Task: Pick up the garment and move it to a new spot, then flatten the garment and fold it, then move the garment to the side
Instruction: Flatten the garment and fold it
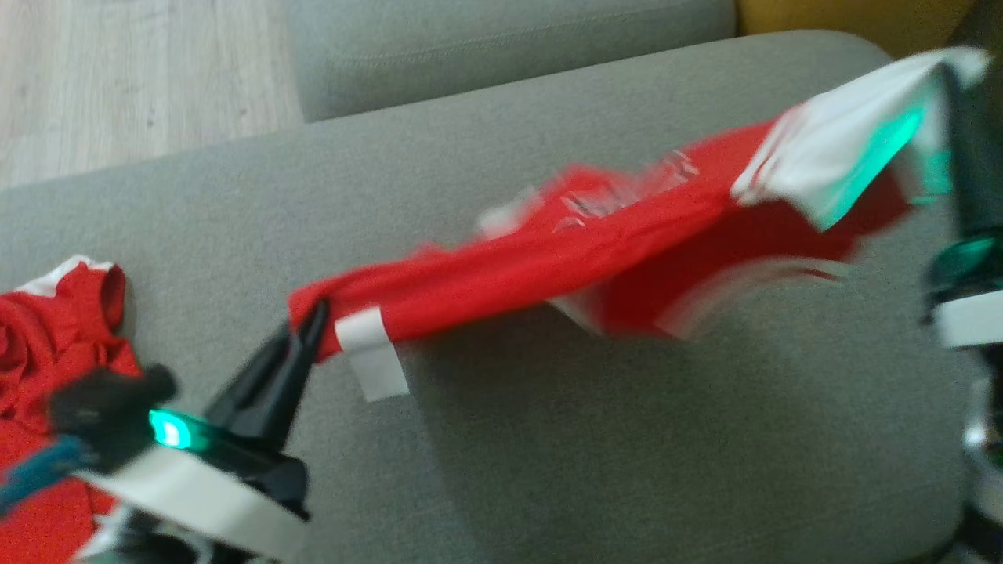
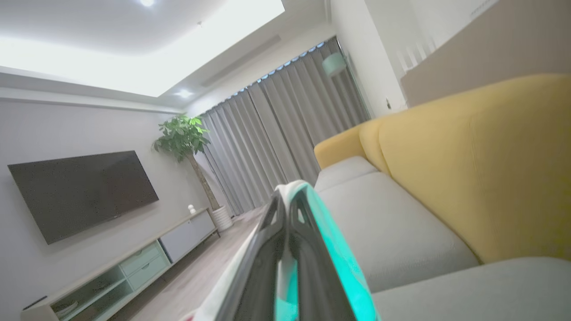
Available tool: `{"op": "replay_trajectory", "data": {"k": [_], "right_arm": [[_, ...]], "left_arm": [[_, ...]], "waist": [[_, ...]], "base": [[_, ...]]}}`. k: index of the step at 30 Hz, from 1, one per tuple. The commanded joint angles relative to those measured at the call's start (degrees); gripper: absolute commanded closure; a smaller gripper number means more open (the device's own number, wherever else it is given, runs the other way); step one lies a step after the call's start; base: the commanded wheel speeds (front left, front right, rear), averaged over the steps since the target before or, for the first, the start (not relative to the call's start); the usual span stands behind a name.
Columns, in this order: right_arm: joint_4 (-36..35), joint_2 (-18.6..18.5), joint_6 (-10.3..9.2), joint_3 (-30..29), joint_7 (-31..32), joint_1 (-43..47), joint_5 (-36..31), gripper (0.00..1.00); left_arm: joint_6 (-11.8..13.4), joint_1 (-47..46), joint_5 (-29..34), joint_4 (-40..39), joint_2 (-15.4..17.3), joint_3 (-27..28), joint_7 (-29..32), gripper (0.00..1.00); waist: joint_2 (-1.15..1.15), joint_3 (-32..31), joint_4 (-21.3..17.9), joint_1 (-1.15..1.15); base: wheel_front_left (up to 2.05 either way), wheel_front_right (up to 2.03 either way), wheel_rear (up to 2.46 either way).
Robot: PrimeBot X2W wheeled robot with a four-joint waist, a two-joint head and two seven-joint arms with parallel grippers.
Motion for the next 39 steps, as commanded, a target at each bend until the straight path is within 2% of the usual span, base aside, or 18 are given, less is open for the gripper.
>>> {"op": "replay_trajectory", "data": {"k": [1, 5, 8, 11, 13, 18, 21, 24, 29, 32, 34, 39], "right_arm": [[-2.59, -0.37, 0.44, 0.73, 0.64, -3.17, 0.47, 1.0], [-8.5, 0.37, 0.44, -4.3, 6.72, -8.64, 2.65, 1.0], [-8.49, 0.72, 0.44, -7.53, 12.6, -16.56, 1.74, 1.0], [-5.52, 0.99, 0.44, -7.33, 16.05, -22.06, 0.85, 1.0], [-2.88, 1.2, 0.44, -6.42, 17.09, -25.28, -0.2, 1.0], [6.98, 1.6, 0.44, -3.85, 14.33, -33.91, -4.27, 1.0], [14.75, 1.66, 0.44, -3.85, 8.96, -41.57, -6.72, 1.0], [21.9, 1.68, 0.44, -4.08, 2.09, -49.63, -8.49, 1.0], [29.37, 1.69, 0.44, -2.67, -6.64, -55.33, -7.24, 1.0], [29.77, 1.69, 0.44, -0.8, -9.51, -50.95, -6.25, 1.0], [28.53, 1.69, 0.44, 0.26, -10.29, -44.64, -6.39, 1.0], [25.48, 1.69, 0.44, 2.27, -10.89, -23.01, -4.36, 1.0]], "left_arm": [[-0.45, -2.62, -0.42, -2.89, 1.12, 2.88, 0.51, 1.0], [-0.1, -7.71, -7.35, -13.41, 4.1, 5.32, 7.66, 1.0], [2.27, -16.56, -15.46, -16.88, 6.17, 7.15, 15.53, 1.0], [4.89, -24.22, -20.13, -14.56, 6.82, 7.17, 20.73, 1.0], [6.01, -29.47, -20.55, -11.08, 7.58, 6.83, 23.19, 1.0], [5.63, -42.45, -15.19, 2.86, 8.75, 3.67, 24.54, 1.0], [4.76, -52.43, -8.38, 13.07, 8.05, 2.11, 19.88, 1.0], [3.4, -62.9, -1.0, 22.2, 5.64, 0.91, 9.05, 1.0], [1.49, -72.28, 4.15, 37.27, 1.67, -0.82, -6.97, 1.0], [0.4, -71.08, 5.08, 42.94, 1.05, -1.89, -14.17, 1.0], [-0.17, -67.36, 4.93, 45.39, 0.78, -2.91, -18.11, 1.0], [-0.97, -50.04, 3.86, 47.72, 0.68, -6.88, -26.74, 1.0]], "waist": [[0.0, -0.55, -0.4, 0.0], [0.0, -1.07, -1.0, 0.0], [0.0, -0.22, -1.85, 0.0], [0.0, 1.72, -2.31, 0.0], [0.0, 3.93, -2.51, 0.0], [0.0, 10.22, -2.4, 0.0], [0.0, 14.08, -2.11, 0.0], [0.0, 17.31, -1.86, 0.0], [0.0, 20.09, -1.73, 0.0], [0.0, 20.2, -1.73, 0.0], [0.0, 19.78, -1.47, 0.0], [0.0, 17.79, -1.17, 0.0]], "base": [[0.0, 0.0, 0.0], [0.0, 0.0, 0.0], [0.0, 0.0, 0.0], [0.0, 0.0, 0.0], [0.0, 0.0, 0.0], [0.0, 0.0, 0.0], [0.0, 0.0, 0.0], [0.0, 0.0, 0.0], [0.0, 0.0, 0.0], [0.0, 0.0, 0.0], [0.0, 0.0, 0.0], [0.0, 0.0, 0.0]]}}
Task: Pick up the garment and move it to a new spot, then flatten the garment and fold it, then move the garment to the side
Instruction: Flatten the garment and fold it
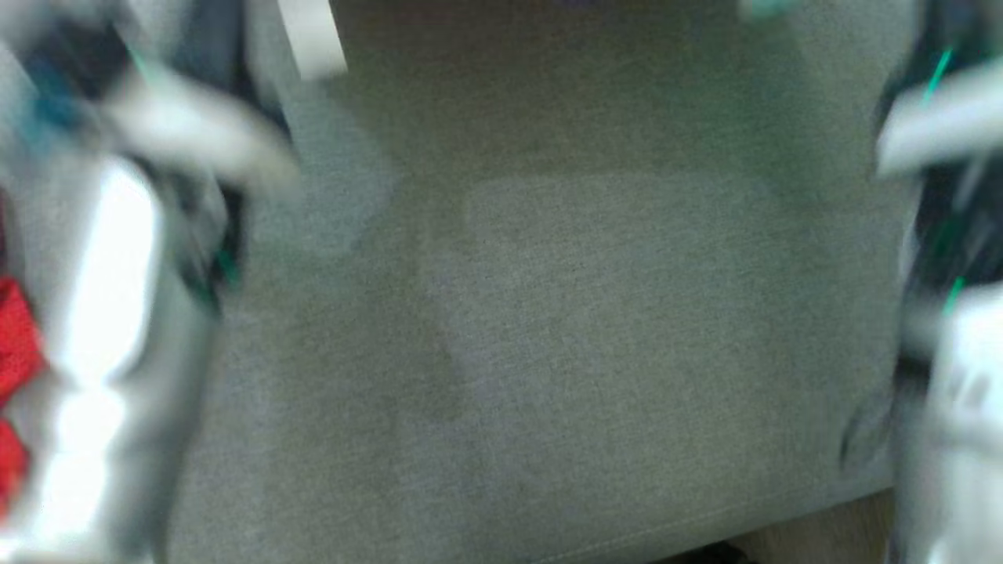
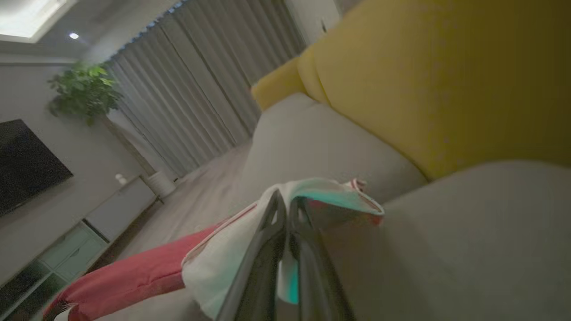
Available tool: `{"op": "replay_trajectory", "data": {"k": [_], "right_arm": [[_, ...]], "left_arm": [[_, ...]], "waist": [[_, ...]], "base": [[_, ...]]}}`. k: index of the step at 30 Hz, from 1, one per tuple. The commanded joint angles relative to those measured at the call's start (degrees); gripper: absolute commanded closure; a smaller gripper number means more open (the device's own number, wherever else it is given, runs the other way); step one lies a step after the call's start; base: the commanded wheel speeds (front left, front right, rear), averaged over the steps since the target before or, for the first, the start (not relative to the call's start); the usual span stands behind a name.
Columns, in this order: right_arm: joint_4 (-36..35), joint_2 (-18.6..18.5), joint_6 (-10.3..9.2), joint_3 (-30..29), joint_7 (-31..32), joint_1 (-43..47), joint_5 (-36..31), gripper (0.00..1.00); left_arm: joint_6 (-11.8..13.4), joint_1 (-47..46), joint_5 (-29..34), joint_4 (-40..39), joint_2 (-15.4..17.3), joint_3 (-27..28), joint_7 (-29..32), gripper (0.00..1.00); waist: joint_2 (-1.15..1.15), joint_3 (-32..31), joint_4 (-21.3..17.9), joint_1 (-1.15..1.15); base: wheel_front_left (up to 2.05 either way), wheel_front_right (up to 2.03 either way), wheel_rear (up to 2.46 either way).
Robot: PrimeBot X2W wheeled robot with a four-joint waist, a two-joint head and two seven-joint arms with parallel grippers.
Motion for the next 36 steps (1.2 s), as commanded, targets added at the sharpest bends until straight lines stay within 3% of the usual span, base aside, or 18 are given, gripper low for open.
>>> {"op": "replay_trajectory", "data": {"k": [1, 9, 21, 29, 36], "right_arm": [[-3.0, 0.63, 0.44, 1.32, -0.81, 5.55, 1.43, 1.0], [-6.94, 0.63, 0.44, 1.22, -1.51, 25.97, 2.31, 1.0], [-16.58, 0.63, 0.44, -0.32, 3.55, 43.02, -1.48, 1.0], [-24.64, 0.63, 0.44, -2.07, 7.87, 57.43, -0.19, 1.0], [-26.42, 0.63, 0.44, -3.5, 11.79, 51.38, -2.11, 1.0]], "left_arm": [[-0.49, 5.58, -0.62, -1.16, 1.96, 0.41, -2.52, 1.0], [0.22, 25.33, -0.28, -0.38, 1.09, -2.78, -11.13, 1.0], [5.15, 45.83, -1.6, -9.67, -1.13, -3.43, -13.6, 1.0], [8.31, 59.94, -4.96, -23.23, 2.35, -3.76, -6.24, 1.0], [8.91, 59.48, -12.38, -32.89, 4.03, -2.16, 4.09, 1.0]], "waist": [[0.0, -0.84, 0.13, 0.01], [0.0, -3.16, 1.24, 0.01], [0.0, -7.99, 1.96, 0.01], [0.0, -7.2, 3.4, 0.01], [0.0, -7.07, 3.49, 0.01]], "base": [[0.0, 0.0, 0.0], [0.0, 0.0, 0.0], [0.0, 0.0, 0.0], [0.0, 0.0, 0.0], [0.0, 0.0, 0.0]]}}
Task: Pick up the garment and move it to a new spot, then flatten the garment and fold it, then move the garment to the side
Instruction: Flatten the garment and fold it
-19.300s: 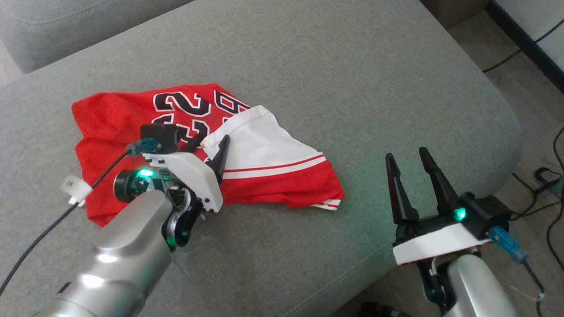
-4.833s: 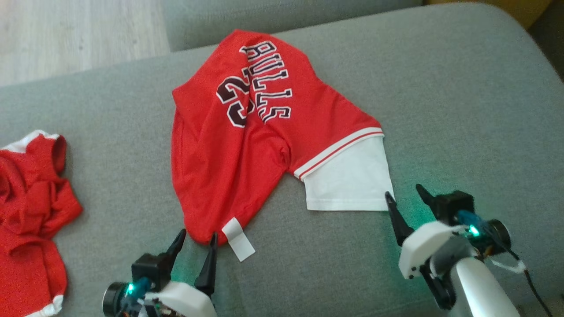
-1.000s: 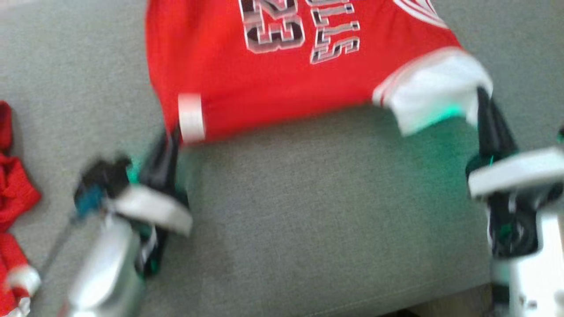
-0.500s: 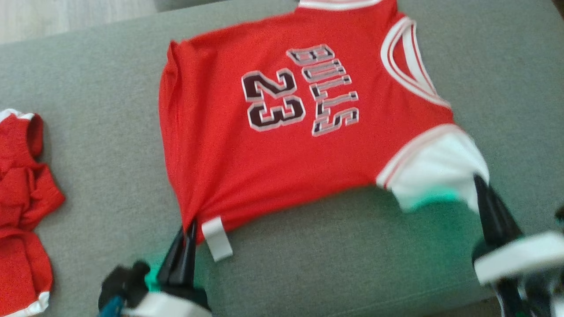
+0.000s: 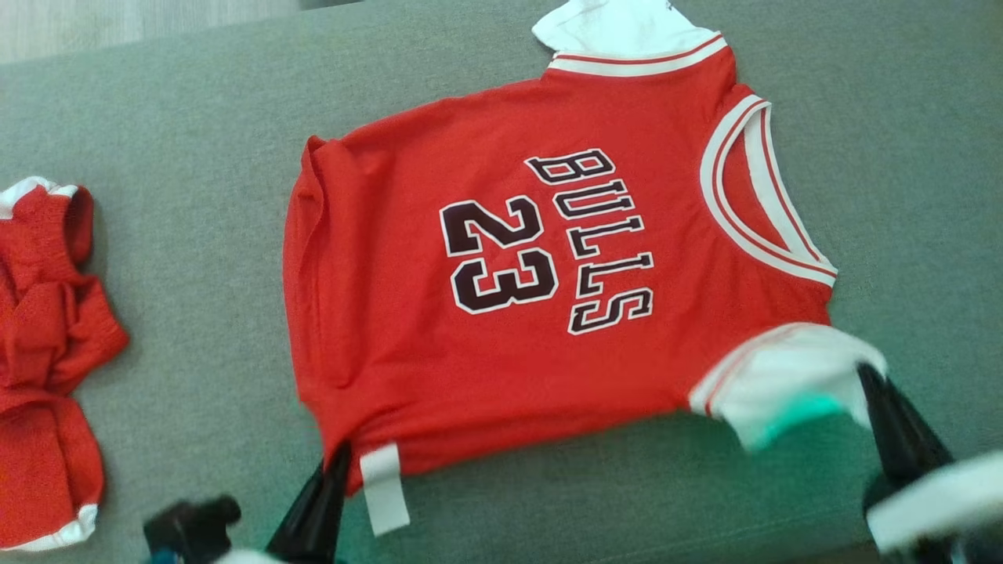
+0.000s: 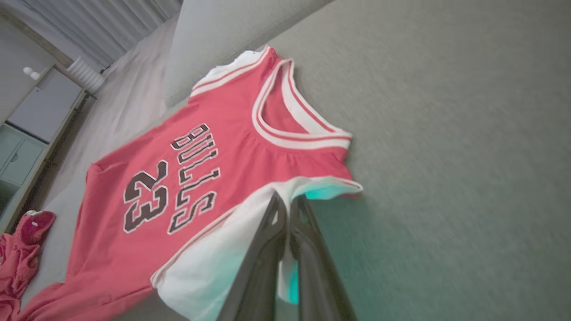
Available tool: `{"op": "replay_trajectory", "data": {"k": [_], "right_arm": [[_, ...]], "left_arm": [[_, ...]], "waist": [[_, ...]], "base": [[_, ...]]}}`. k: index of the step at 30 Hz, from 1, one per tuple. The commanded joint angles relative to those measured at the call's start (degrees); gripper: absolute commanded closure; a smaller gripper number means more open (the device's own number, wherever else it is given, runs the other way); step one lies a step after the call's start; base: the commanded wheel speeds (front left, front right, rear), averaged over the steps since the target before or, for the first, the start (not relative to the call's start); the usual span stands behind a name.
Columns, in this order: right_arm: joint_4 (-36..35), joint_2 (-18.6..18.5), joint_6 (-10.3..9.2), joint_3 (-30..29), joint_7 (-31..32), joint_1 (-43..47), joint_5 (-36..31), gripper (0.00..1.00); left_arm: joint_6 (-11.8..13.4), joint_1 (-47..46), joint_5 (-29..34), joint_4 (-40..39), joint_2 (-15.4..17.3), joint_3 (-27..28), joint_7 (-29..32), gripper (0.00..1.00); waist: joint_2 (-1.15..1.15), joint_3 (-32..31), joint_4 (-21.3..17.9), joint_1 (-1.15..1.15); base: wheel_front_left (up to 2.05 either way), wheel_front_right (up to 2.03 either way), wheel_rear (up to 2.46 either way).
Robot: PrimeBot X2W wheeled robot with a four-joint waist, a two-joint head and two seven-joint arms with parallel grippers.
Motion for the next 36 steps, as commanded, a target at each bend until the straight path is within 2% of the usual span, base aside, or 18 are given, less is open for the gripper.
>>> {"op": "replay_trajectory", "data": {"k": [1, 5, 9, 19, 28, 29, 30, 31, 32, 36], "right_arm": [[-1.59, -0.95, 0.44, 1.2, 2.08, -5.55, -1.07, 1.0], [0.99, -1.42, 0.44, 2.7, 6.53, -13.08, -2.51, 1.0], [5.6, -2.43, 0.44, 3.36, 9.28, -20.3, -4.44, 1.0], [14.58, -4.59, 0.44, 6.85, 9.74, -30.84, -5.76, 1.0], [22.31, -7.43, 0.44, 11.56, 7.41, -37.71, -7.06, 1.0], [23.36, -8.29, 0.44, 13.1, 6.87, -38.95, -7.18, 1.0], [23.6, -8.84, 0.44, 13.8, 5.72, -39.67, -7.61, 0.55], [23.96, -9.28, 0.44, 14.29, 4.42, -40.25, -8.17, 0.0], [24.37, -9.38, 0.44, 14.54, 3.31, -40.67, -8.39, 0.0], [23.49, -9.65, 0.44, 14.45, -0.4, -40.44, -8.47, 0.0]], "left_arm": [[0.67, -2.77, -4.88, -3.08, -0.21, 2.69, 3.89, 1.0], [1.13, -6.93, -12.33, -5.67, 0.24, 4.29, 12.1, 1.0], [3.64, -12.37, -15.51, -5.97, 1.53, 6.01, 18.49, 1.0], [7.0, -21.47, -16.31, -4.47, 4.77, 6.27, 27.74, 1.0], [7.87, -24.76, -15.72, -2.1, 5.97, 5.16, 31.14, 1.0], [8.26, -25.39, -15.55, -1.59, 6.11, 5.23, 31.47, 0.89], [8.65, -25.63, -15.37, -1.36, 6.14, 5.45, 31.39, 0.62], [9.0, -25.8, -15.19, -1.22, 6.1, 5.71, 31.14, 0.21], [9.2, -25.85, -15.04, -1.15, 6.1, 5.91, 30.88, 0.0], [9.83, -24.23, -14.28, -2.34, 6.65, 7.12, 29.08, 0.0]], "waist": [[0.0, -0.17, -0.11, 0.0], [0.0, -0.27, -0.19, 0.0], [0.0, -0.11, -0.23, 0.0], [0.0, 1.03, -0.9, 0.0], [0.0, 1.77, -1.49, 0.0], [0.0, 1.85, -1.52, 0.0], [0.0, 1.92, -1.56, 0.0], [0.0, 1.98, -1.58, 0.0], [0.0, 1.99, -1.57, 0.0], [0.0, 2.13, -1.59, 0.0]], "base": [[0.0, 0.0, 0.0], [0.0, 0.0, 0.0], [0.0, 0.0, 0.0], [0.0, 0.0, 0.0], [0.0, 0.0, 0.0], [0.0, 0.0, 0.0], [0.0, 0.0, 0.0], [0.0, 0.0, 0.0], [0.0, 0.0, 0.0], [0.0, 0.0, 0.0]]}}
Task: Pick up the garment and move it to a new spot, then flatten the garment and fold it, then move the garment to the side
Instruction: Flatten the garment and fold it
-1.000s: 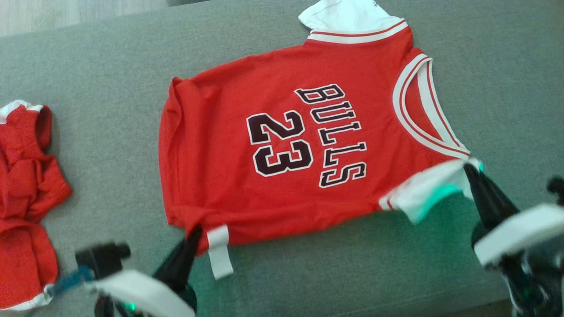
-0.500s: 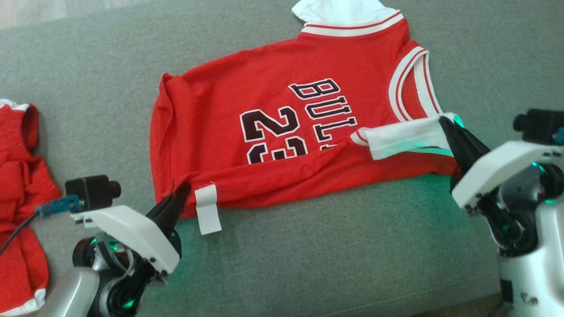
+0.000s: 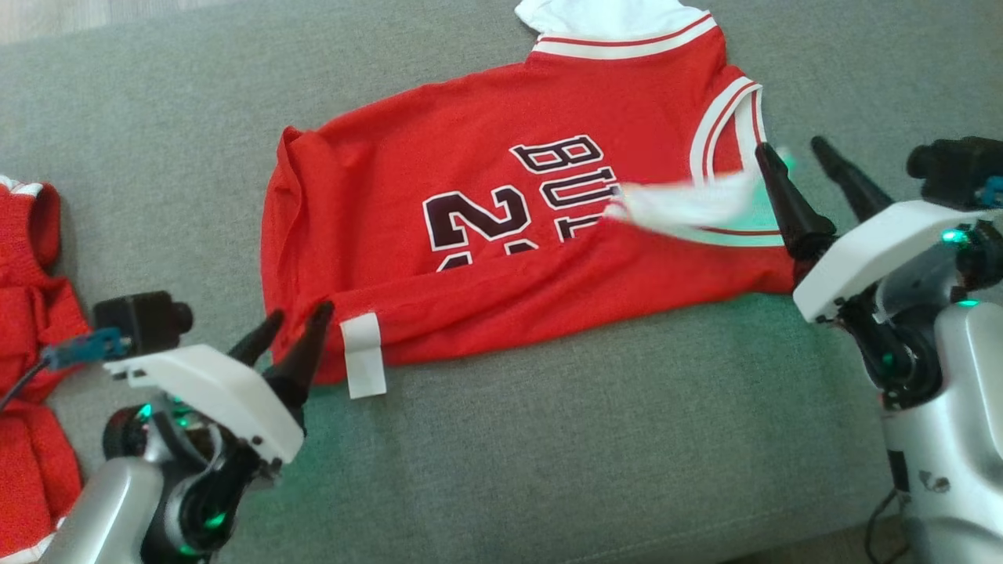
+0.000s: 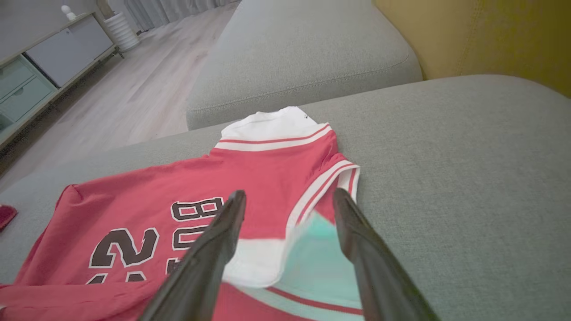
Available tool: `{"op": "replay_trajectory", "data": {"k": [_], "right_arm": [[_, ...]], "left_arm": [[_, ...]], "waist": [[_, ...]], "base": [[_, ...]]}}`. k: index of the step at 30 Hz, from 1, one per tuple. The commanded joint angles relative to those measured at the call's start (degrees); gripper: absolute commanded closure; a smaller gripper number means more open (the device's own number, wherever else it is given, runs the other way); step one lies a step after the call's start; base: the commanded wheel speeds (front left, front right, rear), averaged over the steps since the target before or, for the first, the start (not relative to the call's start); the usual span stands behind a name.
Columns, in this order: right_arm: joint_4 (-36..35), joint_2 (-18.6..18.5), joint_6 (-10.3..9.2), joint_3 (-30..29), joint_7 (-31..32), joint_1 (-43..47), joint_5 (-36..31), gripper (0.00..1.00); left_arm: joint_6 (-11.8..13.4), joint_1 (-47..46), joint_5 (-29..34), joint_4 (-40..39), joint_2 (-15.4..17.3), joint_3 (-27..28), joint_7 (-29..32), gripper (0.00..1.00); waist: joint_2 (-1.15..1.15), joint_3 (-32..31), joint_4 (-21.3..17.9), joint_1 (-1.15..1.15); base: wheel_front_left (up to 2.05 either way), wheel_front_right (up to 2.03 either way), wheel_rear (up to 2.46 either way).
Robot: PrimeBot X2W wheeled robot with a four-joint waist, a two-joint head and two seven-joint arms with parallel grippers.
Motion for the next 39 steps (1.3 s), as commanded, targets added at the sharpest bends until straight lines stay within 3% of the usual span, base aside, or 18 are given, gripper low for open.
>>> {"op": "replay_trajectory", "data": {"k": [1, 7, 13, 29, 39], "right_arm": [[-3.09, -1.33, 0.44, 0.76, -0.98, -0.06, -0.31, 0.0], [-8.39, -4.56, 0.44, 0.14, -0.71, 7.8, -1.81, 0.0], [-9.12, -5.22, 0.44, -2.17, 0.44, 11.06, -4.01, 0.0], [-1.1, -4.17, 0.44, -0.22, 1.66, 5.34, -9.66, 0.0], [4.73, -4.73, 0.44, 3.83, 6.86, 3.14, -7.07, 0.0]], "left_arm": [[0.28, -0.35, 0.6, -3.11, 1.82, 3.23, -1.1, 0.0], [-0.02, 7.04, 4.31, -9.25, 5.0, 4.09, -4.96, 0.0], [-0.37, 7.85, 8.47, -8.06, 6.26, 1.41, -5.6, 0.0], [-0.65, 3.86, 11.74, -1.34, 7.25, -0.75, -4.71, 0.0], [-2.4, 3.36, 10.9, 0.51, 6.44, -3.47, -3.1, 0.0]], "waist": [[0.0, 0.15, -0.06, 0.0], [0.0, 1.23, -0.48, 0.0], [0.0, 2.89, -0.66, 0.0], [0.0, 5.04, -1.68, 0.0], [0.0, 6.39, -0.61, 0.0]], "base": [[0.0, 0.0, 0.0], [0.0, 0.0, 0.0], [0.0, 0.0, 0.0], [0.0, 0.0, 0.0], [0.0, 0.0, 0.0]]}}
